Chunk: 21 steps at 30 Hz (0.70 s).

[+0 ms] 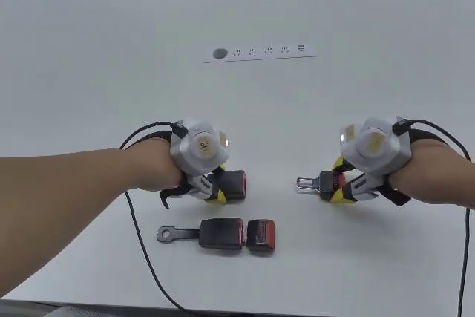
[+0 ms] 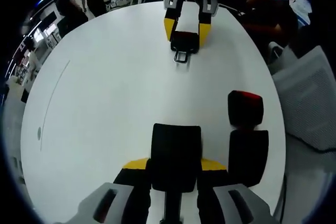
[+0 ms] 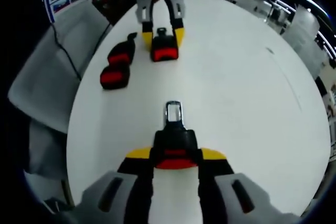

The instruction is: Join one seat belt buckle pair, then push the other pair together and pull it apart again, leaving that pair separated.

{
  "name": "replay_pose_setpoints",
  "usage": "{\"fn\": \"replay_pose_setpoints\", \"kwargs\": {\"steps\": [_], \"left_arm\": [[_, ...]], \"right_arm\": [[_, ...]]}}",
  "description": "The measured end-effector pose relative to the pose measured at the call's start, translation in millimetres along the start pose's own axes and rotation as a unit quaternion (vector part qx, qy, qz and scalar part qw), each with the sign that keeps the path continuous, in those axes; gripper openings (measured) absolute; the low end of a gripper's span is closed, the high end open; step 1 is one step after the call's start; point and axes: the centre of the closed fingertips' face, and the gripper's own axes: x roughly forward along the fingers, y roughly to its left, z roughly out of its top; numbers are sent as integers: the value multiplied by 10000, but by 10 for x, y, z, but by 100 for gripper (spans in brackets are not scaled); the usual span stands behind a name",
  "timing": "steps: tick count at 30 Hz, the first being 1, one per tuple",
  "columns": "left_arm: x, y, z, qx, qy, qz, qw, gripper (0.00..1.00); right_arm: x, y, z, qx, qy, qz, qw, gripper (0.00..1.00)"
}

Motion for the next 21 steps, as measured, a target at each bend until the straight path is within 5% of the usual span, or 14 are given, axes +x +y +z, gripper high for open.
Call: {"fn": "replay_pose_setpoints", "kwargs": {"steps": [21], "left_arm": [[17, 12, -12, -3, 90, 30, 10000, 33]], "right_arm": [[388, 124, 703, -188, -85, 174, 9996, 31]]}}
